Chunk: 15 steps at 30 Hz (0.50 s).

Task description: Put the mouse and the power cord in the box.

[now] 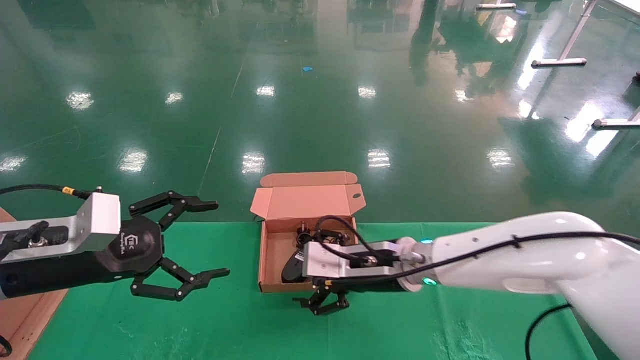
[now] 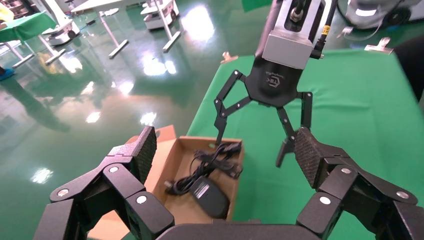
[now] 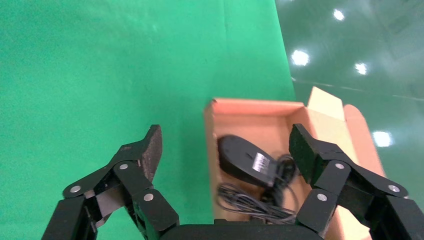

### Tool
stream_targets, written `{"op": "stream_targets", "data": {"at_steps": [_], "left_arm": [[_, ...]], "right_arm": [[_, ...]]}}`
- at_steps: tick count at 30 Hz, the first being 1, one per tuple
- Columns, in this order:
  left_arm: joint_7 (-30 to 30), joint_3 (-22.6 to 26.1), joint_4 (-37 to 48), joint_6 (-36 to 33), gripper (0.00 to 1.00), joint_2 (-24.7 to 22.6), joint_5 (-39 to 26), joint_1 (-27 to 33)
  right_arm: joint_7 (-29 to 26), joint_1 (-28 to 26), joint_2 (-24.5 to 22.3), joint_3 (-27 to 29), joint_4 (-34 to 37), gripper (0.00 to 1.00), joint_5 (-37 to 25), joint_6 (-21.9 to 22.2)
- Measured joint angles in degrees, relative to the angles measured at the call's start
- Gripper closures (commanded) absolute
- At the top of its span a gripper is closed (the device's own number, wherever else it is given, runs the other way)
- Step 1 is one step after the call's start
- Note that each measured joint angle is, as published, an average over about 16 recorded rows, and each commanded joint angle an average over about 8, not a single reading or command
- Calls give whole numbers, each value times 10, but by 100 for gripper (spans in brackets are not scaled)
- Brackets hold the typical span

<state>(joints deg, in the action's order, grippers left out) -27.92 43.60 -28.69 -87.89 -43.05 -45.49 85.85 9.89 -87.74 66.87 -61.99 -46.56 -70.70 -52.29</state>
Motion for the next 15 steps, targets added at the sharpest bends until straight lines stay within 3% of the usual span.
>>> {"op": "stream_targets", "data": {"at_steps": [15], "left_arm": [[129,-92,-150,7,0,27,12,-81]], "right_arm": [[-70,89,-108,156,-92,0,98,-114]]}}
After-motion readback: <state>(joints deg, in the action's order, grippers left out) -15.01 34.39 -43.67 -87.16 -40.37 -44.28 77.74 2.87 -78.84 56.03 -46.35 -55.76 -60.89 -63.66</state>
